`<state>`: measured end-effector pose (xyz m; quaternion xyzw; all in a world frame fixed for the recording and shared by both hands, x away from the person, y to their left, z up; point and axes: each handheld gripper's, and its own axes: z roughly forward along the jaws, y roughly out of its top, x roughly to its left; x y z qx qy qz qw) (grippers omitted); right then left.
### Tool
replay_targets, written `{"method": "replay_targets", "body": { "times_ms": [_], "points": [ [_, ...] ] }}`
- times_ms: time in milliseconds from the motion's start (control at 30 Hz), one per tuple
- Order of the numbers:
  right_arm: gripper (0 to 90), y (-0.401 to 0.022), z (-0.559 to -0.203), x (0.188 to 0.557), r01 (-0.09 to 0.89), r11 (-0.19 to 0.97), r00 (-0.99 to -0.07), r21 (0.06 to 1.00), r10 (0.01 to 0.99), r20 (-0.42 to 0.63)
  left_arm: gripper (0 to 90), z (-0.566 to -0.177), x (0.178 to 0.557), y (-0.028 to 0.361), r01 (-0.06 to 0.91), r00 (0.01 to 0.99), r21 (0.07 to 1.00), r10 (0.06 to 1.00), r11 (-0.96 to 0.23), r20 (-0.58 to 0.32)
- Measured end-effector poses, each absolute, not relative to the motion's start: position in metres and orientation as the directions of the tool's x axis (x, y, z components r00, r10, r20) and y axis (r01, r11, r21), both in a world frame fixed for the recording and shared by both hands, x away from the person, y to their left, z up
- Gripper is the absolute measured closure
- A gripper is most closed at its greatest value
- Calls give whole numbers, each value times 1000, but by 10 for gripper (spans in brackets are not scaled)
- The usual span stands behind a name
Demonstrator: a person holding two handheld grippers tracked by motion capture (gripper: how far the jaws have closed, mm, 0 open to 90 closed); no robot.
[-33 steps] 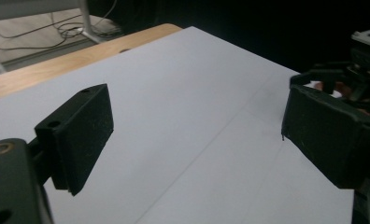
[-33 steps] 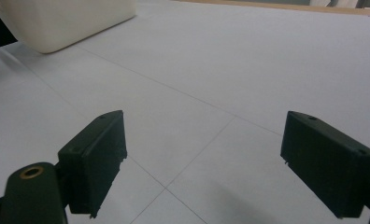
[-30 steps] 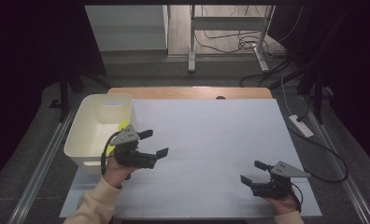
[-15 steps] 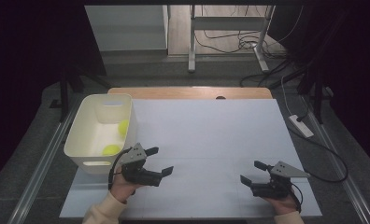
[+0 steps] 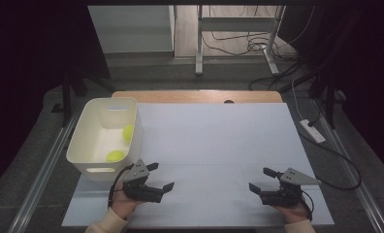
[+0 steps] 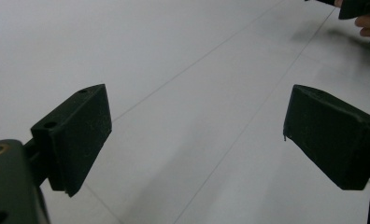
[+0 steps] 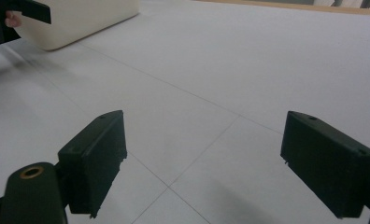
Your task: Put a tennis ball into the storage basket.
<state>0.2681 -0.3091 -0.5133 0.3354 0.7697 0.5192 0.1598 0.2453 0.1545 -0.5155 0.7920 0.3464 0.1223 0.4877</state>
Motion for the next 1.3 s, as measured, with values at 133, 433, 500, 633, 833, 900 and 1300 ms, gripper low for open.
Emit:
{"method": "replay_targets", "body": {
  "times_ms": [133,433,500,633,833,900,1300],
  "points": [
    [142,-309,-514,268,352,241,-726,904,680,102,84,-521,241,162,442,711,854,687,-274,-148],
    [142,-308,-514,269,356,243,-725,902,680,103,87,-531,234,176,470,684,843,711,-261,-161],
    [142,-308,-514,269,357,244,-726,902,679,104,87,-532,233,178,472,681,843,713,-257,-164],
    [142,-307,-515,268,356,248,-731,901,674,103,88,-533,232,179,473,681,844,713,-252,-169],
    [142,-307,-515,269,361,248,-734,899,670,110,88,-533,233,179,470,685,846,708,-250,-171],
    [142,-307,-516,269,361,250,-735,899,669,110,87,-532,233,179,468,686,848,708,-249,-171],
    [142,-308,-516,269,362,252,-739,897,664,112,88,-531,233,179,461,690,852,705,-251,-166]
  ]
}}
